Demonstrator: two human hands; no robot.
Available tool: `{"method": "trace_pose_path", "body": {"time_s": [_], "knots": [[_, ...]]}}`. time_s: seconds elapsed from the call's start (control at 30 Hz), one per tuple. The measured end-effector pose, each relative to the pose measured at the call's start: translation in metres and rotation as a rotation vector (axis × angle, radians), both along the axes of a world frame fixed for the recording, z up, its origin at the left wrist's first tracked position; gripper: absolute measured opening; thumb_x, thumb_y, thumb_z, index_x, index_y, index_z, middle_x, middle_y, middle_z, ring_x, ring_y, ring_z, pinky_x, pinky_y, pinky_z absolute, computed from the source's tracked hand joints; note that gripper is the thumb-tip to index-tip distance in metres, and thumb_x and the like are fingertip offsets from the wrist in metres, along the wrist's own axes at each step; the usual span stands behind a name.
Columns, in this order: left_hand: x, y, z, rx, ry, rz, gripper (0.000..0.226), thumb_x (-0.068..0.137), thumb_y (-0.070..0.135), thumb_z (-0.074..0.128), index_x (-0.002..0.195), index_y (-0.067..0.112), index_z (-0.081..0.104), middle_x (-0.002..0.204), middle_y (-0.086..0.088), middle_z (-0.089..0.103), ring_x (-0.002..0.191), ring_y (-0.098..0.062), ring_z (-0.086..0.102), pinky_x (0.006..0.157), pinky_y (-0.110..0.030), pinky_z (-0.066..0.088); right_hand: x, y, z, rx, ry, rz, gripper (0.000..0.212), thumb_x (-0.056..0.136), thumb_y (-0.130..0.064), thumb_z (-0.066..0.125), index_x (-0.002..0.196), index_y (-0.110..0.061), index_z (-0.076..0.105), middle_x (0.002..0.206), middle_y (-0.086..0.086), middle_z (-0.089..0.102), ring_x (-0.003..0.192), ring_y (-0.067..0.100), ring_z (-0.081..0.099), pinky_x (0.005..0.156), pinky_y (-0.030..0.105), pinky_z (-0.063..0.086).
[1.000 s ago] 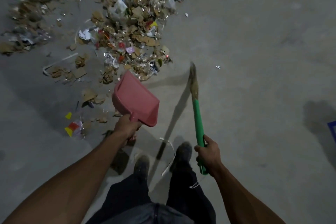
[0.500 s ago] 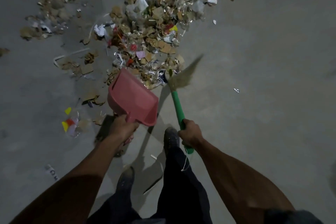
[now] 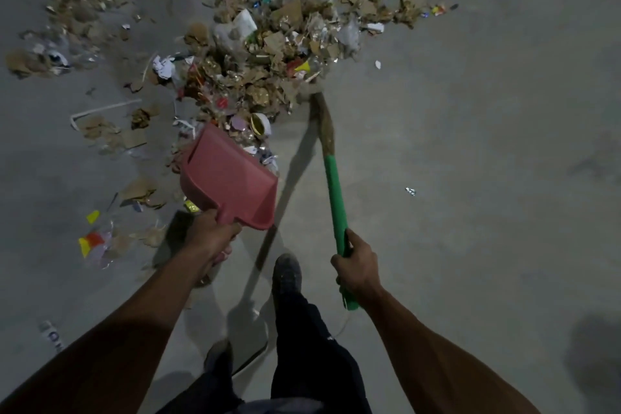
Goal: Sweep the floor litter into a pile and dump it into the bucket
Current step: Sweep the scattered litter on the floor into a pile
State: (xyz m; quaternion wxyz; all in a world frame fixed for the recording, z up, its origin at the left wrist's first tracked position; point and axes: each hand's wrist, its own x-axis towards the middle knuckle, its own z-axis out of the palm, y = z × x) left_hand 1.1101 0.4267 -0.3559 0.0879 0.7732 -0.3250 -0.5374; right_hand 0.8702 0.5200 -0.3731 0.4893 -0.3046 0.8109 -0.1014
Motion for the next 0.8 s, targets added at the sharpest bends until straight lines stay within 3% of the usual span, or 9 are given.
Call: {"method": "trace_pose_path", "body": {"time_s": [0.23,0.37,0.47,0.57,0.7,0.8], "knots": [[-0.044,0.001,0.016,0.003,0.092,-0.089,0.010,0.089,0.006,0.060,0.099,0.005,0.058,0.062,-0.009,0.052,0.043,-0.017,0.042,0.033,-0.017,0.030,-0.049,0.057,0.016,0.075,0.087,-0.391,0.066,0.084,-0.003,0.057,0.146,-0.019,0.042,0.092,0.014,0.066,0.055,0.026,0.063,0.047,0.033,0.056],[-0.059,0.005,0.019,0.019,0.130,-0.117,0.011,0.090,0.007,0.060,0.101,0.006,0.059,0.064,-0.010,0.053,0.044,-0.017,0.042,0.035,-0.018,0.030,-0.072,0.074,0.017,0.135,0.155,-0.441,0.049,0.083,-0.001,0.057,0.131,-0.007,0.051,0.089,0.017,0.064,0.063,0.034,0.066,0.056,0.047,0.060],[-0.064,0.008,0.018,0.033,0.134,-0.119,0.011,0.090,0.005,0.059,0.102,0.005,0.059,0.064,-0.010,0.052,0.044,-0.017,0.042,0.033,-0.017,0.030,-0.080,0.073,0.016,0.175,0.147,-0.454,0.045,0.083,0.000,0.057,0.128,-0.001,0.053,0.093,0.019,0.064,0.066,0.036,0.066,0.060,0.045,0.061],[-0.063,0.011,0.014,0.037,0.143,-0.089,0.012,0.090,0.004,0.059,0.102,0.005,0.059,0.065,-0.011,0.051,0.044,-0.017,0.040,0.031,-0.016,0.028,-0.077,0.055,0.007,0.228,0.106,-0.370,0.050,0.084,-0.003,0.059,0.134,-0.003,0.051,0.098,0.017,0.062,0.068,0.034,0.068,0.060,0.039,0.060],[-0.053,0.016,0.006,0.040,0.138,-0.036,0.010,0.090,0.006,0.061,0.099,0.006,0.059,0.067,-0.011,0.053,0.044,-0.016,0.042,0.034,-0.018,0.030,-0.052,0.017,-0.006,0.219,0.067,-0.097,0.051,0.079,-0.010,0.062,0.130,-0.010,0.056,0.102,0.015,0.066,0.080,0.036,0.071,0.069,0.047,0.061],[-0.042,0.026,-0.001,0.036,0.139,0.038,0.010,0.089,0.007,0.061,0.099,0.006,0.060,0.069,-0.010,0.054,0.043,-0.014,0.042,0.033,-0.018,0.030,-0.031,-0.014,-0.006,0.165,0.007,0.037,0.051,0.080,-0.008,0.060,0.131,-0.009,0.054,0.102,0.017,0.066,0.074,0.038,0.071,0.065,0.048,0.061]]}}
